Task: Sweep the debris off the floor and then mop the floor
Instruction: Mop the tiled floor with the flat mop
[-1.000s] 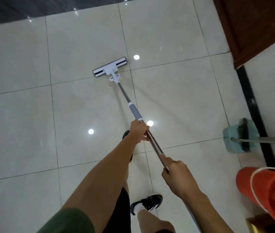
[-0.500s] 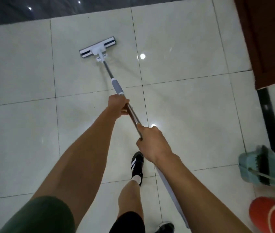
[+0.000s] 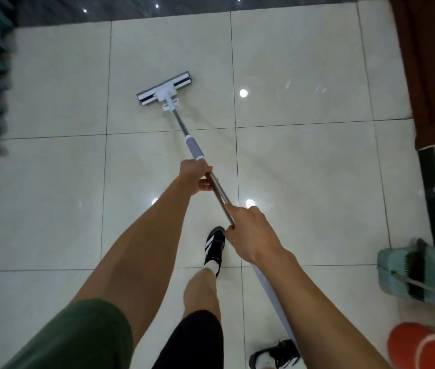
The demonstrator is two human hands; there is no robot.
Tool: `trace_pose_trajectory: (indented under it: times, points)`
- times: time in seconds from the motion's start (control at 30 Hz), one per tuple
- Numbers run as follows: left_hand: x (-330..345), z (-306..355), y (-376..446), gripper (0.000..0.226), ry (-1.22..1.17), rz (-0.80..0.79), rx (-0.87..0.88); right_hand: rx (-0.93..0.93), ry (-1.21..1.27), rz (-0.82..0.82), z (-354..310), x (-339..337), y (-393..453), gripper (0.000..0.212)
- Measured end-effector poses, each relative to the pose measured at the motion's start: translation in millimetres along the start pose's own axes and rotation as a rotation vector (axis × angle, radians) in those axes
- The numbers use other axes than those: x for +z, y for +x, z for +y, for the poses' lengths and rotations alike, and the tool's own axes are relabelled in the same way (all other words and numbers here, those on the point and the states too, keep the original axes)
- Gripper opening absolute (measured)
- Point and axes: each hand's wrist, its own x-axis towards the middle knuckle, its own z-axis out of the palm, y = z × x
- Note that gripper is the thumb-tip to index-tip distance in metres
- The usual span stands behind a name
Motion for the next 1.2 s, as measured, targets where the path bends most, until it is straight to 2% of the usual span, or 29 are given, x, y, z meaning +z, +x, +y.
trace_pose_trajectory:
  times: [0.23,0.5,0.8,1.2]
  points:
    - [39,-148,-84,0.031,0.018,-0.015,-0.02,-0.067,-0.008,-0.028,91,57,-137,0.047]
    - [133,-272,-174,0.027,0.187,-0.059,-0.055,0.035,0.081,0.006,211,99,-273,0.053]
    - [206,-318,-252,0.03,0.269,-0.167,-0.051,0.173,0.125,0.064,264,88,-376,0.054]
    - [291,-350,-312,0.013,0.399,-0.326,-0.026,0.355,0.138,0.108,318,65,-453,0.053]
